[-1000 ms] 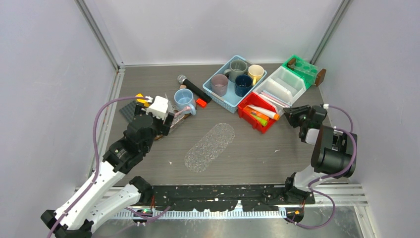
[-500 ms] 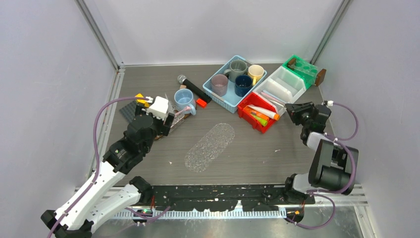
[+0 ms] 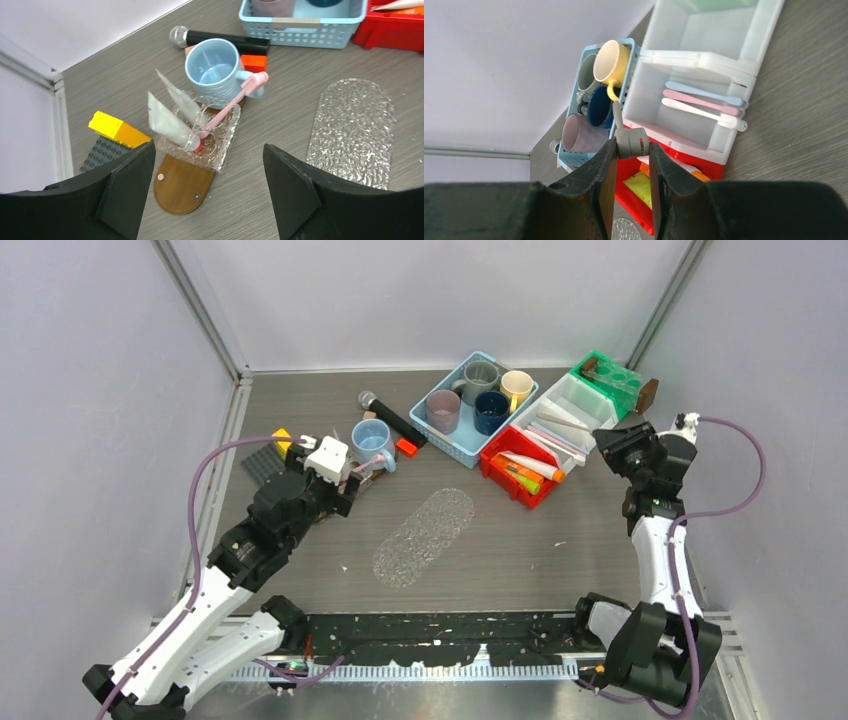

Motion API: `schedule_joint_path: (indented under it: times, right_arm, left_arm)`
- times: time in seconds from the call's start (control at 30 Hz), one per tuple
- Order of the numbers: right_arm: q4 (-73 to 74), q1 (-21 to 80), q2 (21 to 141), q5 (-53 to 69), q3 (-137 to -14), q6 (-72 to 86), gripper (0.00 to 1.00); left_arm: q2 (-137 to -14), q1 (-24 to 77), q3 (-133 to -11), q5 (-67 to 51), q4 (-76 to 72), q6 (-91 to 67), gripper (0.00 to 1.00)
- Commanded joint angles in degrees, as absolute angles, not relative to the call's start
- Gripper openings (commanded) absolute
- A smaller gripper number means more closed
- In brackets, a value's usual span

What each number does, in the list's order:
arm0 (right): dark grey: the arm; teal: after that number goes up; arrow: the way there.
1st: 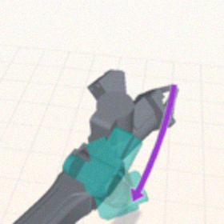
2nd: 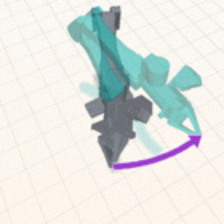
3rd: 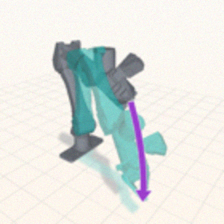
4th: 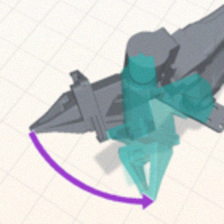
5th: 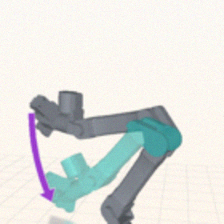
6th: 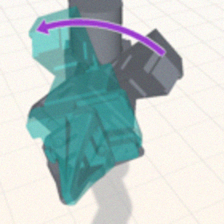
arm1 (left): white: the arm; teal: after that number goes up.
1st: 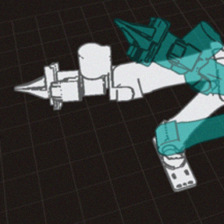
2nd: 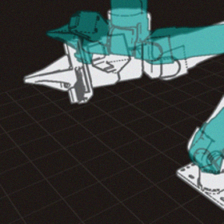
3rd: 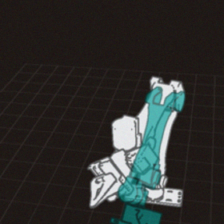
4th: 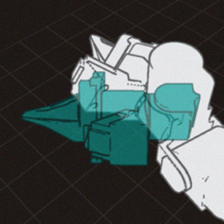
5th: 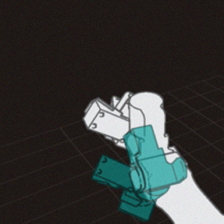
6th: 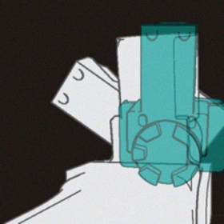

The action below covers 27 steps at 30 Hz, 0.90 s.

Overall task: Prepare toiletry sets of a toothbrush and toothpaste on the tray
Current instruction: Pick up the toothbrush from the storage box.

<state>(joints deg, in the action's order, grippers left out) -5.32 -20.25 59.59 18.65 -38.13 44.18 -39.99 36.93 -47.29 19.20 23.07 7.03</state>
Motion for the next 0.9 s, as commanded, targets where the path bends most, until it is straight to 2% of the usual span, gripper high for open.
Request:
schedule_joint_path:
  times: [0.0, 0.4, 0.87]
  right_arm:
    - [4.0, -17.9, 55.2, 17.3, -44.5, 36.1, 0.01]
    - [14.8, 2.5, 49.2, 14.0, -55.8, 20.7, 0.01]
    - [22.0, 24.8, 51.3, 18.4, -63.4, 5.5, 0.01]
  left_arm:
    - [-39.9, 36.6, -48.3, 12.4, 19.1, 9.0, 0.81]
    - [-44.2, 36.6, -55.3, -5.5, 22.5, 8.9, 0.79]
    - [-50.3, 36.8, -60.4, -26.8, 15.6, 1.9, 0.72]
